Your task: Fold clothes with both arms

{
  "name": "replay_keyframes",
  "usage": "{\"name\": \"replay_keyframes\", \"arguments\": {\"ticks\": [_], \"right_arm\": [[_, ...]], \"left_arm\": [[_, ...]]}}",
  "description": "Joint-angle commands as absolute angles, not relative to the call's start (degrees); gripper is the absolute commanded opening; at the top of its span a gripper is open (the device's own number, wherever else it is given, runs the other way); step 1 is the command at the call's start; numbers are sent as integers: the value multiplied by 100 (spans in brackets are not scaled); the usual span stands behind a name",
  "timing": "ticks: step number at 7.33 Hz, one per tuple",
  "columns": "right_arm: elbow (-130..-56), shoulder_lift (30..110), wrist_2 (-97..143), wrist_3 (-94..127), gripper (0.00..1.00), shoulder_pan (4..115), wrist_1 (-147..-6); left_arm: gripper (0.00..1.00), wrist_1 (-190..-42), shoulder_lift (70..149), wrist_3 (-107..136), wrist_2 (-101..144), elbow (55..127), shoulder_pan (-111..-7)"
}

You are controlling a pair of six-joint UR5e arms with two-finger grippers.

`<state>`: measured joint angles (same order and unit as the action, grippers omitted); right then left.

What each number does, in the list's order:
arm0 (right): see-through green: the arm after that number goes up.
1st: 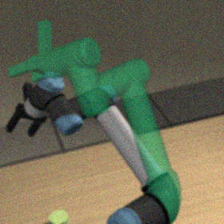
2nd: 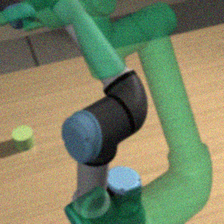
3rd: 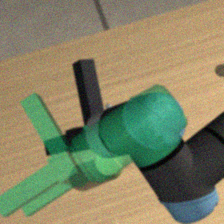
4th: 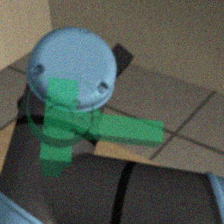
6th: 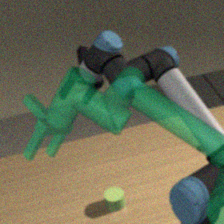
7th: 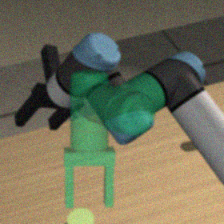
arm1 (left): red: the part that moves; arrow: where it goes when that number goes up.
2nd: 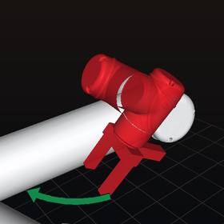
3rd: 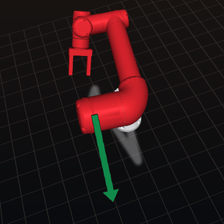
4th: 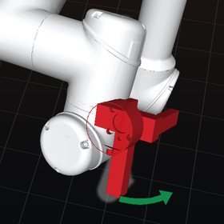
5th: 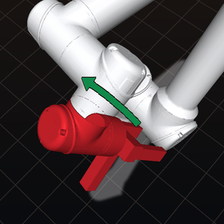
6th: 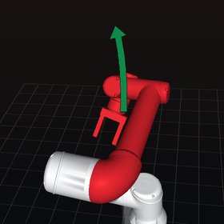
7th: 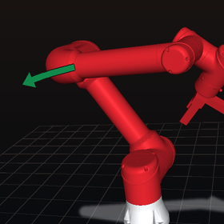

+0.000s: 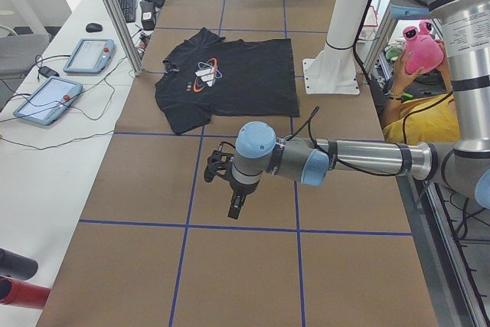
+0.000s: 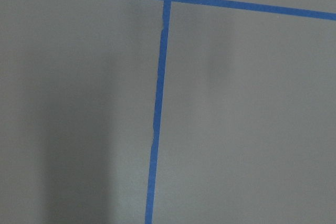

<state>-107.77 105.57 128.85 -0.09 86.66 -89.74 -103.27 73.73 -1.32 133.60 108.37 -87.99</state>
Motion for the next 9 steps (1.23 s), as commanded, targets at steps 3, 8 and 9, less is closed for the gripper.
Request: {"name": "replay_keyframes", "arguments": {"ticks": [3, 8, 9], "right_arm": [[-10828, 10538, 12928, -9, 100, 8666, -8965], [-11022, 9926, 12885, 35, 100, 8666, -8956], [-10847, 9618, 12893, 113, 100, 8666, -8965]], "left_arm": [[100, -10318, 7505, -105, 13114, 10872, -8675], [100, -11126, 8091, -88, 13079, 11014, -8675], [100, -11179, 8373, -79, 13078, 10926, -8675]]}}
